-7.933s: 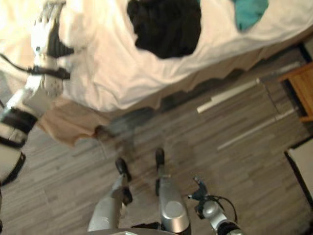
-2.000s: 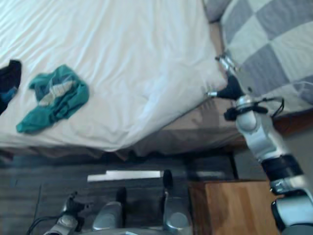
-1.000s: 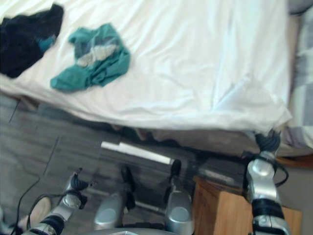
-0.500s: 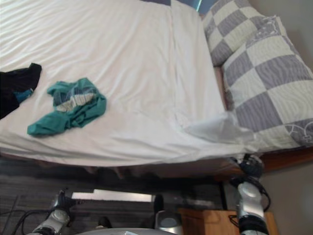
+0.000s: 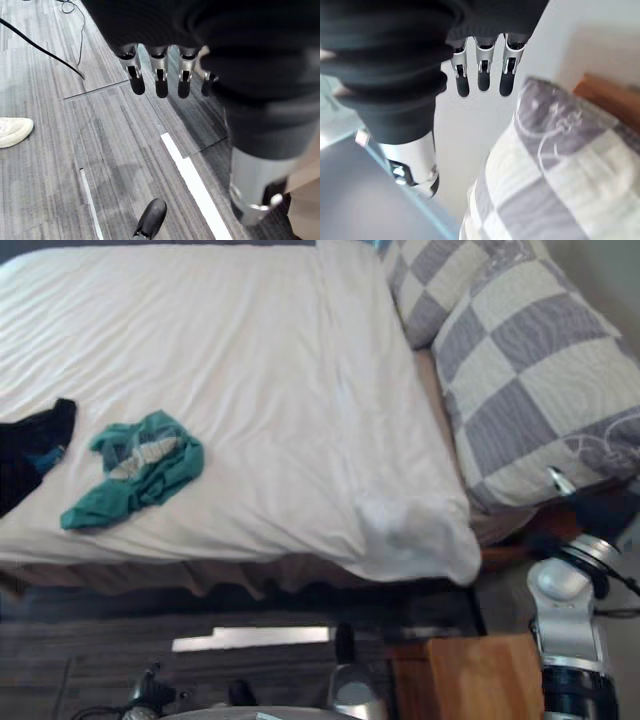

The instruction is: Tidy up the quilt and then pick up the clothes from the bed and put them into the laundry hamper.

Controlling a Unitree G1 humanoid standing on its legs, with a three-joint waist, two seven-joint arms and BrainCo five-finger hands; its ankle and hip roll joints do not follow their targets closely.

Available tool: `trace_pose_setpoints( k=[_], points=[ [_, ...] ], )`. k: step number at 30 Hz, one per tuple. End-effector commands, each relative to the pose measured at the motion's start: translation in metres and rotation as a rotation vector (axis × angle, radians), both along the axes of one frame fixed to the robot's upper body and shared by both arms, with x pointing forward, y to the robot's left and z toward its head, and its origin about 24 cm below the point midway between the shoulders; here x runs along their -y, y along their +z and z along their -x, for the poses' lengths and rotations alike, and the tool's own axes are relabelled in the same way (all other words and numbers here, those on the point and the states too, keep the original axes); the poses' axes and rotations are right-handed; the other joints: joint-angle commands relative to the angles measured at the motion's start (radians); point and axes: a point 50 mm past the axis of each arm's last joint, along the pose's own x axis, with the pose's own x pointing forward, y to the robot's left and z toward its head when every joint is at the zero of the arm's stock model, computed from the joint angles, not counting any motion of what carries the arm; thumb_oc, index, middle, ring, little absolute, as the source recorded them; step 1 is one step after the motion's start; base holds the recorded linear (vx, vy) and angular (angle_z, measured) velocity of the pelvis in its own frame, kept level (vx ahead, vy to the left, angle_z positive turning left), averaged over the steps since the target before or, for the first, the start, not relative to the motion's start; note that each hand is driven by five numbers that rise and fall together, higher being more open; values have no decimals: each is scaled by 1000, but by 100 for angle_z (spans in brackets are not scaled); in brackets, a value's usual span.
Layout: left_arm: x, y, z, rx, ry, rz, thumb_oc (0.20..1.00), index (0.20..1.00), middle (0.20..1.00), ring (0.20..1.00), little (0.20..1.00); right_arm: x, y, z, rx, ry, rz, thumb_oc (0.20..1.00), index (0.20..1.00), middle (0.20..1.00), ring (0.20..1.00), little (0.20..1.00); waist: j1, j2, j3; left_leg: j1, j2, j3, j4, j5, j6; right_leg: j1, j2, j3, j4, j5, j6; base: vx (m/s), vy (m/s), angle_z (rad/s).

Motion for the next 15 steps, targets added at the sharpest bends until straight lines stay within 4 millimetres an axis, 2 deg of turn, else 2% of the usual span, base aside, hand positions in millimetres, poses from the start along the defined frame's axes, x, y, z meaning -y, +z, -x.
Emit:
trace_pose_setpoints(
  k=[1, 3, 5, 8, 9, 12, 13, 14, 15],
  points=[
    [-29, 21, -41, 110, -29, -95, 1000, 1000, 1000, 1000, 1000, 11, 24, -27, 58, 7, -46, 200, 200, 200, 200, 200, 34, -58, 125, -15, 43, -70, 83, -44, -10, -17, -72, 8, 109, -99, 53, -177, -68, 26],
    [-30, 31, -65, 195, -37, -105, 1000, 1000, 1000, 1000, 1000, 13, 6, -44, -1, 30, -191, 200, 200, 200, 200, 200, 46, -48, 180, -71, 43, -84, 148, -52, -14, -65, -80, 15, 171, -112, 47, -184, -63, 16],
    [-31, 39, -80, 247, -34, -100, 1000, 1000, 1000, 1000, 1000, 15, -9, -54, -43, 51, -308, 200, 200, 200, 200, 200, 46, -44, 210, -136, 52, -90, 228, -71, -20, -115, -89, 21, 227, -123, 46, -157, -62, 15],
    [-32, 43, -88, 280, -23, -98, 1000, 1000, 1000, 1000, 1000, 12, -43, -55, -122, 60, -468, 200, 200, 200, 200, 200, 39, -33, 236, -206, 80, -90, 335, -112, -21, -176, -103, 30, 306, -149, 44, -102, -23, -1],
    [-33, 43, -86, 274, -11, -102, 1000, 1000, 1000, 1000, 1000, 8, -64, -52, -167, 58, -535, 200, 200, 200, 200, 200, 37, -30, 239, -222, 90, -87, 369, -125, -20, -194, -107, 31, 328, -155, 42, -32, 32, -9],
    [-34, 37, -76, 231, 22, -112, 1000, 1000, 1000, 1000, 1000, -28, -132, -35, -376, 94, -681, 200, 200, 200, 200, 200, 31, -27, 235, -229, 99, -84, 404, -147, -12, -206, -114, 33, 352, -160, 43, -11, 64, -12],
    [-33, 34, -72, 218, 32, -114, 1000, 1000, 1000, 1000, 1000, -40, -155, -24, -457, 100, -718, 200, 200, 200, 200, 200, 26, -27, 229, -221, 96, -84, 399, -152, -9, -198, -116, 30, 343, -158, 44, 18, 161, -7],
    [-30, 32, -69, 201, 33, -118, 1000, 1000, 1000, 1000, 1000, -69, -201, 9, -641, 115, -801, 200, 200, 200, 200, 200, 12, -32, 221, -201, 85, -82, 382, -160, 0, -179, -121, 28, 324, -147, 46, 19, 133, -1],
    [-31, 32, -69, 201, 33, -118, 1000, 1000, 1000, 1000, 1000, -69, -201, 9, -642, 115, -801, 200, 200, 200, 200, 200, 12, -32, 221, -200, 85, -82, 381, -160, 1, -178, -121, 28, 323, -147, 46, 16, 149, 1]
  ],
)
